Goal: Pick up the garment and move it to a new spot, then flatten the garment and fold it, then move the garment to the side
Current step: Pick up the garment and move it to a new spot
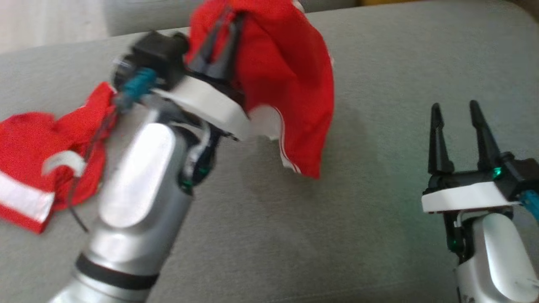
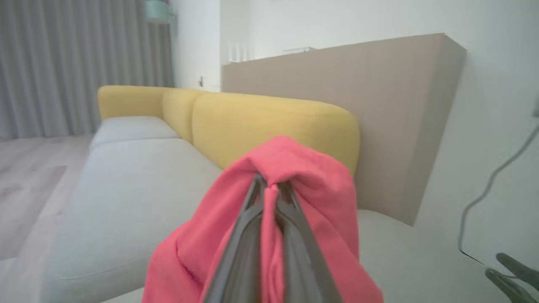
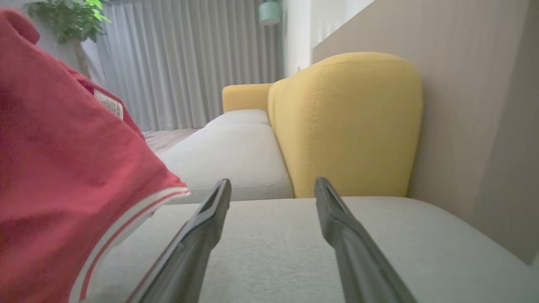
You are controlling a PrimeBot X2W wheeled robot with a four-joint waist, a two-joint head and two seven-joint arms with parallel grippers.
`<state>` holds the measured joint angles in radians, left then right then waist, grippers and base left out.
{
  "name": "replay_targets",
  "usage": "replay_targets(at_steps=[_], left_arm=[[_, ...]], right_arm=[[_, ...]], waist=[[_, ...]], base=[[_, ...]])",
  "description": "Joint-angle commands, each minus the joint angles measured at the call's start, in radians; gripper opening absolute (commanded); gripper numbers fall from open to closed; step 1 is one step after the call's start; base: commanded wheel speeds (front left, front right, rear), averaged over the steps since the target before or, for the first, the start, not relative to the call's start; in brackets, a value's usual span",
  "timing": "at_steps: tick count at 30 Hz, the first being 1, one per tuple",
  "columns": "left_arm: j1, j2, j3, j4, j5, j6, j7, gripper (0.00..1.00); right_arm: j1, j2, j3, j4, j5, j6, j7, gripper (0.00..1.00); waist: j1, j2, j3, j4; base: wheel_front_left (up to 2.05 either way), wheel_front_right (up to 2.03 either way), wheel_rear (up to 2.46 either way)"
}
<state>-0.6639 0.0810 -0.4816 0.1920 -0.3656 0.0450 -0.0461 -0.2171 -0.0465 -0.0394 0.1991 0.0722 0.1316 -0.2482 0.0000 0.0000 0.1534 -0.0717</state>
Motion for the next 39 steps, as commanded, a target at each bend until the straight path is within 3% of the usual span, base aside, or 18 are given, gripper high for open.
replay_targets(at_steps=[1, 9, 10, 11, 15, 20, 26, 32, 39], left_arm=[[-0.036, 0.01, 0.024, -0.02, -0.008, 0.008, -0.011, 0.0], [-0.072, -0.029, -0.085, 0.155, -0.048, 0.031, -0.074, 0.03], [-0.077, -0.029, -0.101, 0.176, -0.057, 0.03, -0.084, 0.76], [-0.08, -0.03, -0.119, 0.193, -0.073, 0.029, -0.094, 1.0], [-0.101, -0.03, -0.176, 0.241, -0.119, 0.042, -0.136, 1.0], [-0.128, -0.019, -0.136, 0.279, -0.132, 0.06, -0.191, 1.0], [-0.09, 0.085, -0.056, 0.258, -0.128, 0.058, -0.212, 1.0], [0.067, 0.186, 0.004, 0.163, -0.108, 0.044, -0.215, 1.0], [0.351, 0.169, 0.085, 0.045, -0.087, 0.055, -0.215, 1.0]], right_arm=[[-0.039, -0.004, 0.018, -0.041, 0.009, -0.001, -0.01, 1.0], [-0.047, -0.004, 0.011, -0.057, 0.035, -0.001, -0.012, 1.0], [-0.046, -0.004, 0.013, -0.057, 0.038, -0.001, -0.012, 1.0], [-0.045, -0.004, 0.014, -0.056, 0.04, -0.001, -0.012, 1.0], [-0.042, -0.004, 0.01, -0.053, 0.046, -0.001, -0.013, 1.0], [-0.029, -0.004, -0.003, -0.057, 0.036, -0.001, -0.013, 1.0], [-0.007, -0.004, -0.018, -0.051, 0.001, -0.001, -0.013, 1.0], [0.029, -0.004, -0.016, -0.032, -0.019, -0.001, -0.009, 1.0], [0.097, -0.004, -0.015, -0.018, -0.011, -0.001, 0.005, 1.0]], waist=[[0.0, 0.0, 0.013, -0.048], [0.0, 0.0, 0.044, -0.151], [0.0, 0.0, 0.045, -0.157], [0.0, 0.0, 0.047, -0.162], [0.0, 0.0, 0.052, -0.161], [0.0, 0.0, 0.038, -0.105], [0.0, 0.0, -0.008, -0.002], [0.0, 0.0, -0.07, 0.095], [0.0, 0.0, -0.127, 0.162]], base=[[0.0, 0.0, 0.0], [0.0, 0.0, 0.0], [0.0, 0.0, 0.0], [0.0, 0.0, 0.0], [0.0, 0.0, 0.0], [0.0, 0.0, 0.0], [0.0, 0.0, 0.0], [0.0, 0.0, 0.0], [0.0, 0.0, 0.0]])
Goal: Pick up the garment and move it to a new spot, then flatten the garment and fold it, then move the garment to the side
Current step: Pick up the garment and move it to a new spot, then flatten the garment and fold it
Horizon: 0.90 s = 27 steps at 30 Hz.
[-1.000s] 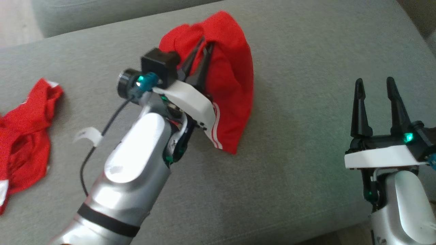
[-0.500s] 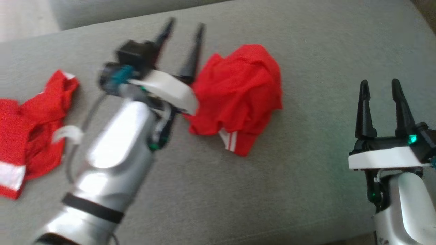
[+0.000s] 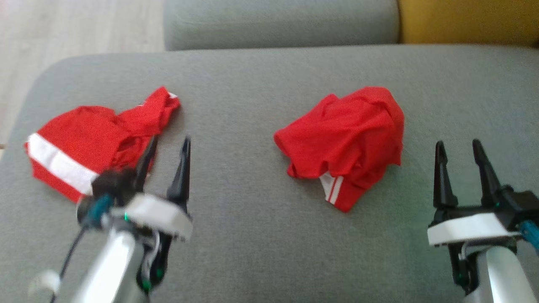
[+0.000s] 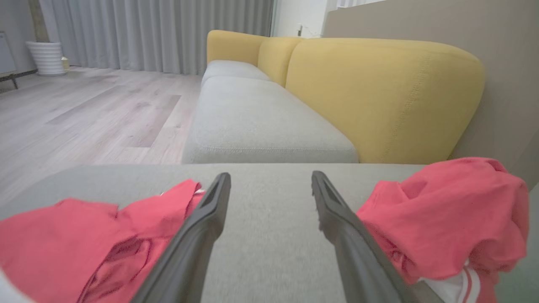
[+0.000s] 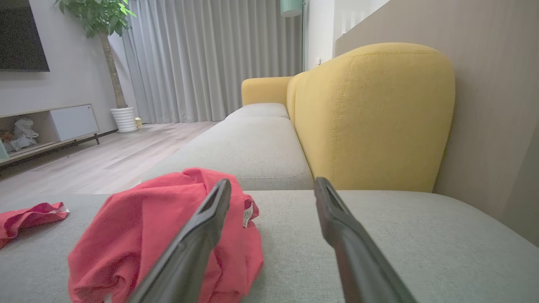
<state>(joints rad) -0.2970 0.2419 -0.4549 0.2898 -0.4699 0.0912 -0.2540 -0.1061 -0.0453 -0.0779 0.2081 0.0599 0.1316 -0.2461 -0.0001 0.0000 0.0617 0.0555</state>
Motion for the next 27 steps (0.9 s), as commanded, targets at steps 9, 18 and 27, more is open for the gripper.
replay_targets(at_steps=[9, 18, 27], left_arm=[[0.124, -0.075, 0.175, -0.134, 0.085, -0.01, -0.008, 1.0], [0.114, -0.128, 0.234, -0.126, 0.144, -0.079, -0.008, 1.0], [0.087, -0.165, 0.265, -0.097, 0.175, -0.129, -0.008, 1.0]], right_arm=[[0.019, -0.005, 0.043, -0.045, -0.007, -0.001, 0.02, 1.0], [0.004, -0.005, 0.227, -0.063, 0.0, -0.001, 0.075, 1.0], [-0.067, -0.005, 0.285, 0.048, -0.057, -0.001, 0.122, 1.0]], waist=[[0.0001, 0.0, -0.037, 0.052], [0.0001, 0.0, 0.001, 0.074], [0.0001, 0.0, 0.057, 0.126]], base=[[0.0, 0.0, 0.0], [0.0, 0.0, 0.0], [0.0, 0.0, 0.0]])
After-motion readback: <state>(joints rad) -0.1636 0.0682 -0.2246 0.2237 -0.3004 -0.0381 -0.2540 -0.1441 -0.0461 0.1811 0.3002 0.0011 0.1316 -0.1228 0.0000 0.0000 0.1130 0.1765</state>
